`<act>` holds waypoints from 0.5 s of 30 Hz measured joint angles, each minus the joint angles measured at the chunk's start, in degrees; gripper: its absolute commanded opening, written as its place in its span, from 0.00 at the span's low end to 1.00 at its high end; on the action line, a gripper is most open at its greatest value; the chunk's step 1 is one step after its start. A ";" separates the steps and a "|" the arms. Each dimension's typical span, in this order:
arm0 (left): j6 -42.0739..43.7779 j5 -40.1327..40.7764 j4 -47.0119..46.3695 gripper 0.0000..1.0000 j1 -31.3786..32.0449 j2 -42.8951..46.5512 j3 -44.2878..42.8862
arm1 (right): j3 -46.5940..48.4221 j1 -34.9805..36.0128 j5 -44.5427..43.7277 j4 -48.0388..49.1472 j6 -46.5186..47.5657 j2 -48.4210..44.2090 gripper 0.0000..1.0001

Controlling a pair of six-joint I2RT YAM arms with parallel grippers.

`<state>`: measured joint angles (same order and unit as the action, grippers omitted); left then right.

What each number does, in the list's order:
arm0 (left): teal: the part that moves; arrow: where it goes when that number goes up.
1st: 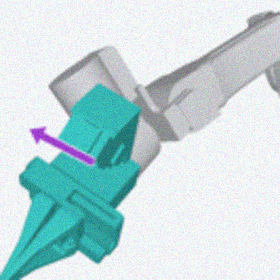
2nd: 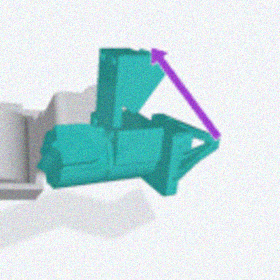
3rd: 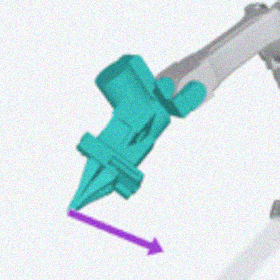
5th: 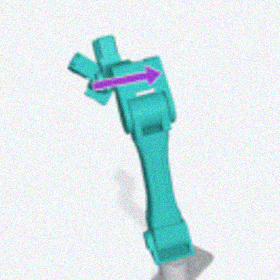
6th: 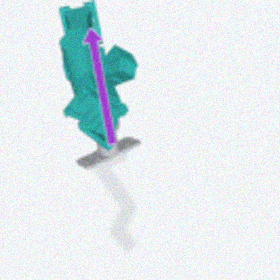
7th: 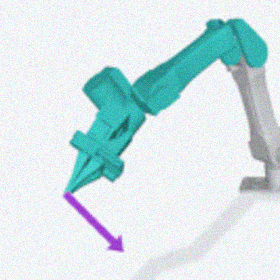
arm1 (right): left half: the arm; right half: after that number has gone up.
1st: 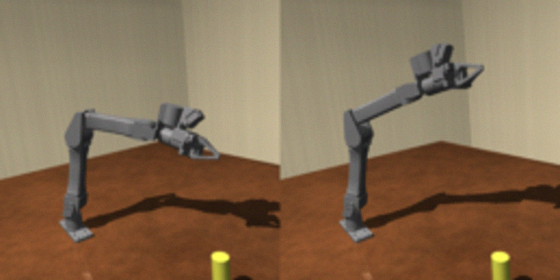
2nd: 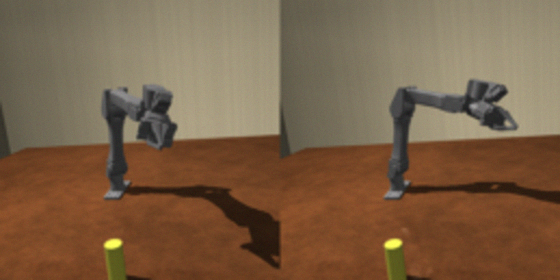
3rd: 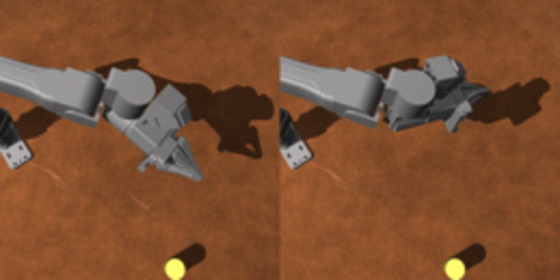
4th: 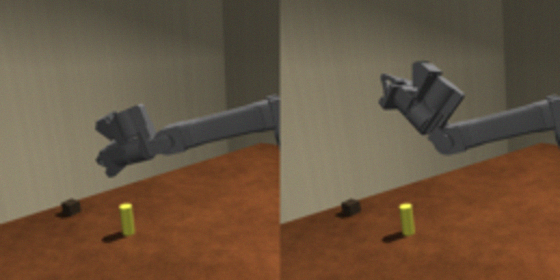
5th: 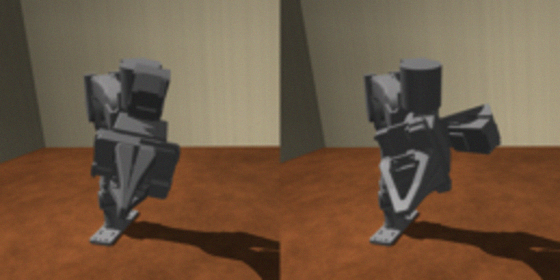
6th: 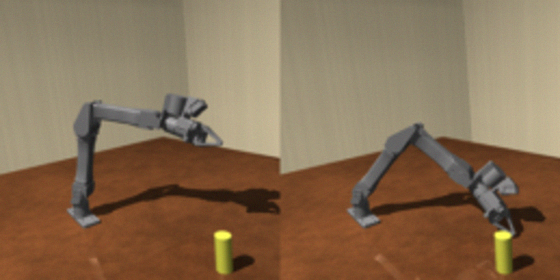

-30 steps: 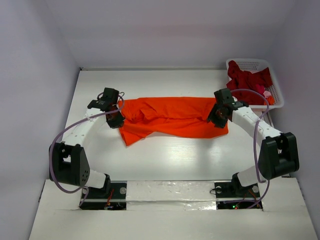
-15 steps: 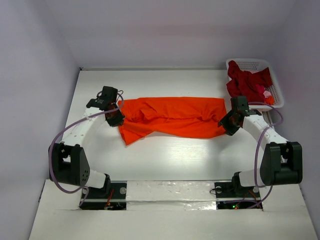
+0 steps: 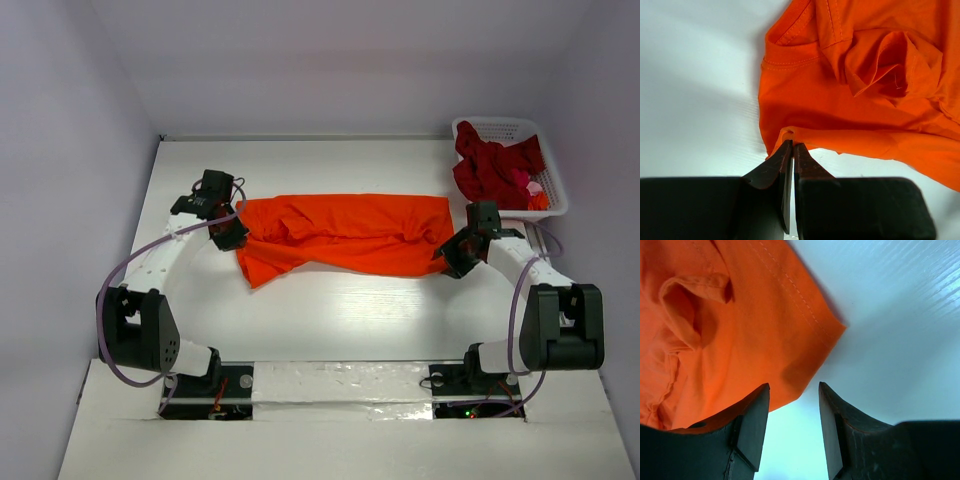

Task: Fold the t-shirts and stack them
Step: Grap the side of the flattened tshirt closest away from the robot with both arms

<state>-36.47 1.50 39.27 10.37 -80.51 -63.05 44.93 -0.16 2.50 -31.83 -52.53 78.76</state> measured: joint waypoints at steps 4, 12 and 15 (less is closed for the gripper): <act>0.02 -0.02 0.07 0.00 0.00 0.00 -0.09 | -2.69 -1.29 2.51 2.01 -1.07 0.00 0.49; 0.04 -0.04 0.46 0.00 0.00 -0.02 -1.77 | -4.50 -4.46 4.74 3.58 -1.38 0.07 0.46; 0.04 -0.11 0.50 0.00 0.00 -0.07 -1.86 | -4.50 -5.29 4.85 4.02 -1.05 0.09 0.45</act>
<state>-36.42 1.39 39.77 10.37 -80.58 -64.90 40.42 -5.45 7.35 -27.81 -53.58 78.85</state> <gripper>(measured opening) 0.006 0.461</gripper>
